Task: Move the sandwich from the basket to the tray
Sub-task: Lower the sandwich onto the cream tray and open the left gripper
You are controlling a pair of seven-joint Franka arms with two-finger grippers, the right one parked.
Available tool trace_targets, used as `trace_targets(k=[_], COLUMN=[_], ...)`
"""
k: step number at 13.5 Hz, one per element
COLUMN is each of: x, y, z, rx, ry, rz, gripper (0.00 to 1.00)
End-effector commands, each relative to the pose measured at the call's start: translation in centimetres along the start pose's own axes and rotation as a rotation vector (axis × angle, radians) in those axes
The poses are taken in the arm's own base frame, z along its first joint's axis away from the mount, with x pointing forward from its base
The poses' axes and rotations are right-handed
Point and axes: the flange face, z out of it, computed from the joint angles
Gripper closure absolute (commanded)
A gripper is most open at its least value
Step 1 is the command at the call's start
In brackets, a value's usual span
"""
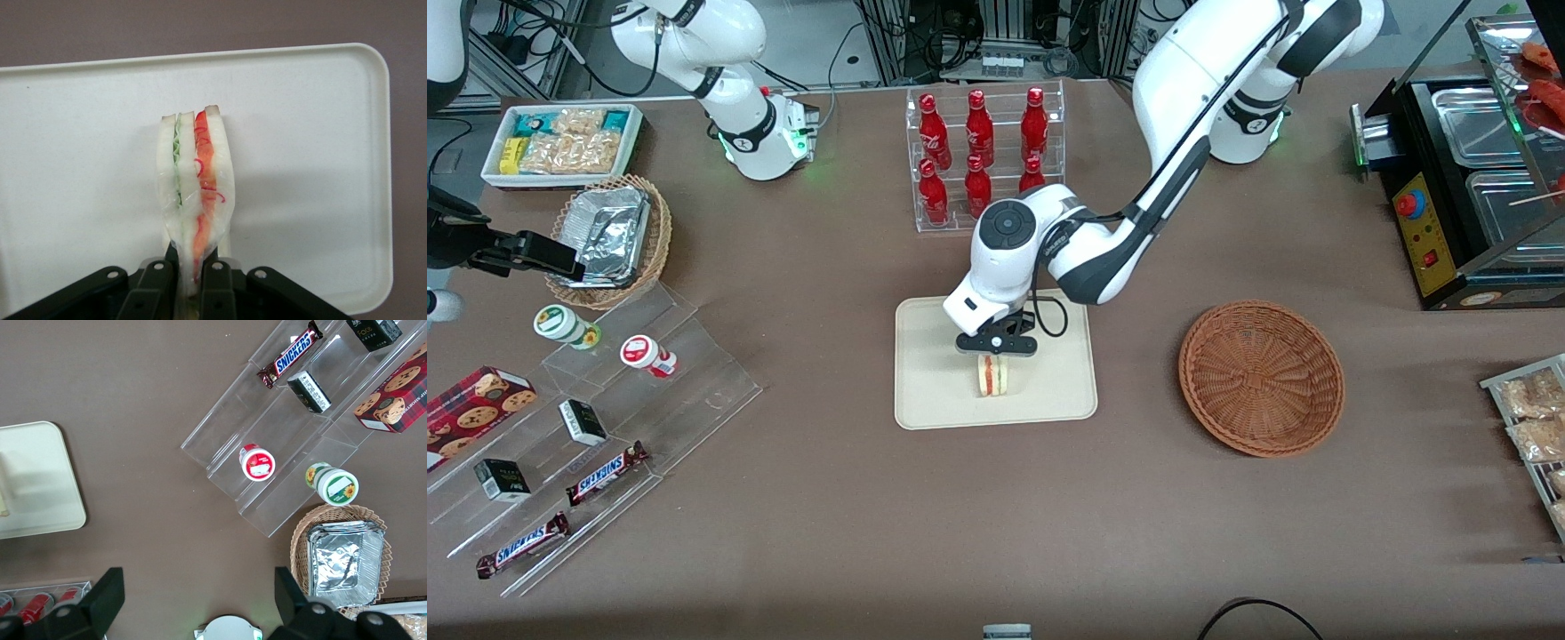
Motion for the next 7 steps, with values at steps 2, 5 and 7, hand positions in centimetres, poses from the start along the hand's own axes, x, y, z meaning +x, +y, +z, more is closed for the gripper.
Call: trace_targets(k=[2, 5, 7], x=[-0.31, -0.43, -0.59], y=[1.65, 1.69, 1.71], z=[0.85, 1.16, 1.19], rx=[-0.007, -0.005, -0.002], ry=[0.028, 0.026, 0.025], rz=[-0.016, -0.018, -0.017], gripper=[1.00, 0.95, 0.00])
